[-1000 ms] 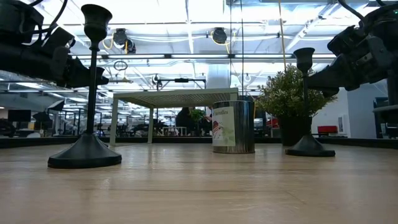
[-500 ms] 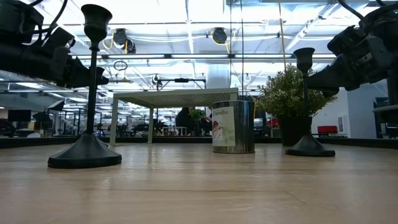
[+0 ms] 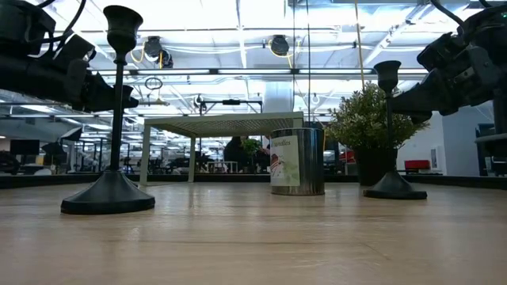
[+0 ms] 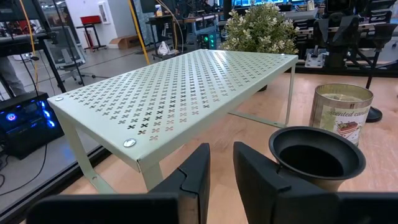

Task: Pick & Place candle stick holders

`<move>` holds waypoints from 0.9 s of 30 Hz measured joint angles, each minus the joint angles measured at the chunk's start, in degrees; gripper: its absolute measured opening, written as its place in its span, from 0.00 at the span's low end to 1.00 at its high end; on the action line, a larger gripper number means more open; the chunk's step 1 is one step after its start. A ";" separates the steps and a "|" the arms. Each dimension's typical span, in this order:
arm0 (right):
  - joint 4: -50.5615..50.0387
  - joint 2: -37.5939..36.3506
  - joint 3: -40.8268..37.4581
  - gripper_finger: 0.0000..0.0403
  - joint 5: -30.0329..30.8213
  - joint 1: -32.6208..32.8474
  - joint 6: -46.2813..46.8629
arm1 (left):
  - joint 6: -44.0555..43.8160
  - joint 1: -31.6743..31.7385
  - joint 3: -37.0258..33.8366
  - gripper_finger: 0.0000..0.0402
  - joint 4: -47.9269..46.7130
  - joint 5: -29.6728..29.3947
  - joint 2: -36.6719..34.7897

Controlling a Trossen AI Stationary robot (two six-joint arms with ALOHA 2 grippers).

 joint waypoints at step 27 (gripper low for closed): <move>7.05 -0.01 0.01 0.12 0.00 0.02 -1.61 | 0.02 -0.01 0.01 0.19 -0.04 0.00 0.01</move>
